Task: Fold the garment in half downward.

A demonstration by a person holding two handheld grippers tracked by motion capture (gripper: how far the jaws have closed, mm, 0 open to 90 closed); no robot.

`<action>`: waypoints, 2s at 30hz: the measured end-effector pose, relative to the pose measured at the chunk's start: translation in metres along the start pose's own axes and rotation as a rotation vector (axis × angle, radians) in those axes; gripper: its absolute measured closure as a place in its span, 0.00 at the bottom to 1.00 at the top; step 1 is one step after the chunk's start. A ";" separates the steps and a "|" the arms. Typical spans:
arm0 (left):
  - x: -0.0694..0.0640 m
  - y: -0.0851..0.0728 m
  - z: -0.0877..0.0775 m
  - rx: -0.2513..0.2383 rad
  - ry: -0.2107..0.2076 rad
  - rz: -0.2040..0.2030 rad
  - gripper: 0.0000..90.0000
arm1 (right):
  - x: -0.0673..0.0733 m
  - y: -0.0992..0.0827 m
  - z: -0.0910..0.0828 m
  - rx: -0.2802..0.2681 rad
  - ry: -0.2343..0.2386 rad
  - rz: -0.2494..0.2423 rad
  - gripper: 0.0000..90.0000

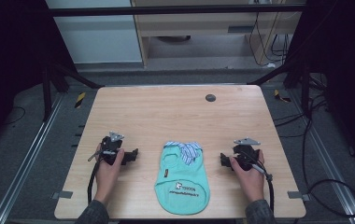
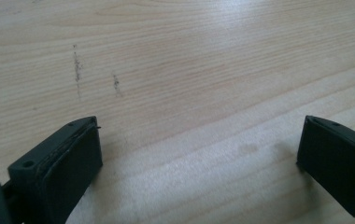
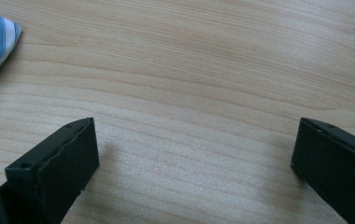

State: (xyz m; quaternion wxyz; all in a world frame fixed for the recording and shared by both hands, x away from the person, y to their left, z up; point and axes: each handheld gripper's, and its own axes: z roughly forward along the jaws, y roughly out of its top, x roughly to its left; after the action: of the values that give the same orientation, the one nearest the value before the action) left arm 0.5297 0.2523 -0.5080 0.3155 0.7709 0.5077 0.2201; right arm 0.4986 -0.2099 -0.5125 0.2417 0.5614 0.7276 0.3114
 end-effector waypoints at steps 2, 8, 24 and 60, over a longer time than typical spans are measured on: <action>-0.003 -0.004 -0.004 0.000 0.000 0.001 0.00 | 0.000 0.000 0.000 0.000 0.004 -0.003 0.00; -0.008 -0.007 -0.007 0.001 -0.014 0.016 0.00 | -0.002 -0.001 -0.001 -0.010 0.003 0.004 0.05; -0.050 0.058 -0.007 -0.004 -0.188 0.120 0.18 | 0.033 0.039 -0.007 0.016 0.177 -0.118 0.50; -0.105 0.069 0.039 0.104 -0.257 0.195 0.57 | 0.082 0.065 0.030 0.072 0.289 -0.190 0.72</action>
State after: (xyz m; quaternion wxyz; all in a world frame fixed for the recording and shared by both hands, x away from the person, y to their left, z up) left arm 0.5592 0.1255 -0.4880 0.3147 0.8535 0.3966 0.1228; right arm 0.5423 -0.1132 -0.4866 0.1425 0.4480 0.8152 0.3382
